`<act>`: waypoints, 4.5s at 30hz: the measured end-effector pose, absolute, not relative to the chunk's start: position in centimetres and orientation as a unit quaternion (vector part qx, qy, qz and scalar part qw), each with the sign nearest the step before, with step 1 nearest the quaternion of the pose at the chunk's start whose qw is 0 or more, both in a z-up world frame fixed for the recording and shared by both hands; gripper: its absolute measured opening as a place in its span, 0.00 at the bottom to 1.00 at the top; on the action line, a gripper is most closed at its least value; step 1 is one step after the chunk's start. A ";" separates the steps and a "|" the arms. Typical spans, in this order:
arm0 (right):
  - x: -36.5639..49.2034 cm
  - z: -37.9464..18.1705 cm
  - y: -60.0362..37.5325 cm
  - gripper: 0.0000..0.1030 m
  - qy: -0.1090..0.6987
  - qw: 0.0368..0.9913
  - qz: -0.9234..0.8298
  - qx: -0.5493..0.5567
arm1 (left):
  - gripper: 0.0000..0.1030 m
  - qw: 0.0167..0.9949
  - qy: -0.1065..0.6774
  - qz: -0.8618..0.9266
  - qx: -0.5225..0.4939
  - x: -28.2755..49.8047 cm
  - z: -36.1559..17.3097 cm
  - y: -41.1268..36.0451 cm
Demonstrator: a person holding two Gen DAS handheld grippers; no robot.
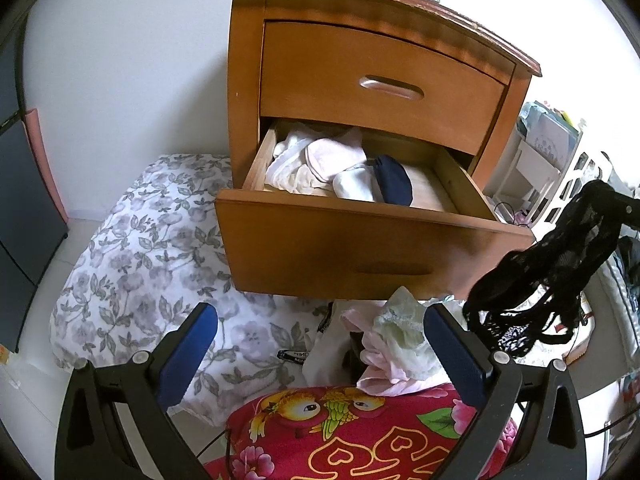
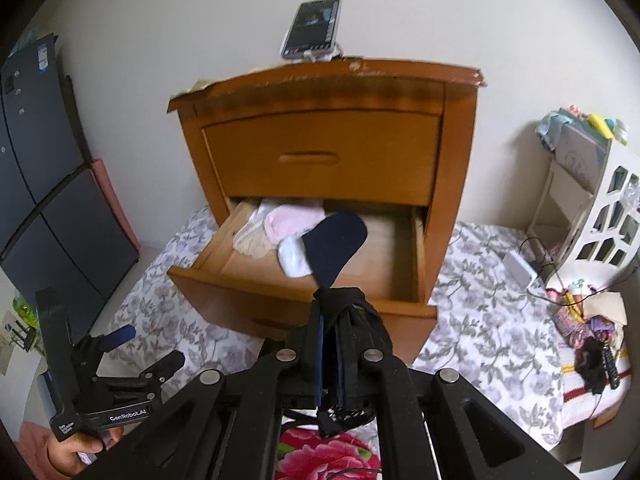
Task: Take underwear out of drawer
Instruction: 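Carry the black lace garment back from the drawer toward the bed, then lower the black lace garment onto the bed and open the right gripper, then move the open right gripper into the drawer over the navy sock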
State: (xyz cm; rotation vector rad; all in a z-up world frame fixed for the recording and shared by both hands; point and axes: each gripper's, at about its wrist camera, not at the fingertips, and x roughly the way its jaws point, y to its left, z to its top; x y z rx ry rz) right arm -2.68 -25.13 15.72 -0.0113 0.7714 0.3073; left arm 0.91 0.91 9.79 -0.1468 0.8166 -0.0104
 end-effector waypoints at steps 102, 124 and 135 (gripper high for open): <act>0.5 6.7 -22.9 1.00 0.464 0.875 0.135 -0.005 | 1.00 0.901 0.424 0.019 -0.084 2.6 7.3 2.6; 5.5 10.4 -20.4 1.00 0.418 0.892 0.172 -0.019 | 1.00 0.918 0.380 0.007 -0.110 5.5 7.2 5.1; 10.5 9.8 -16.2 1.00 0.455 0.869 0.189 -0.045 | 1.00 0.914 0.386 0.017 -0.121 6.6 5.8 6.6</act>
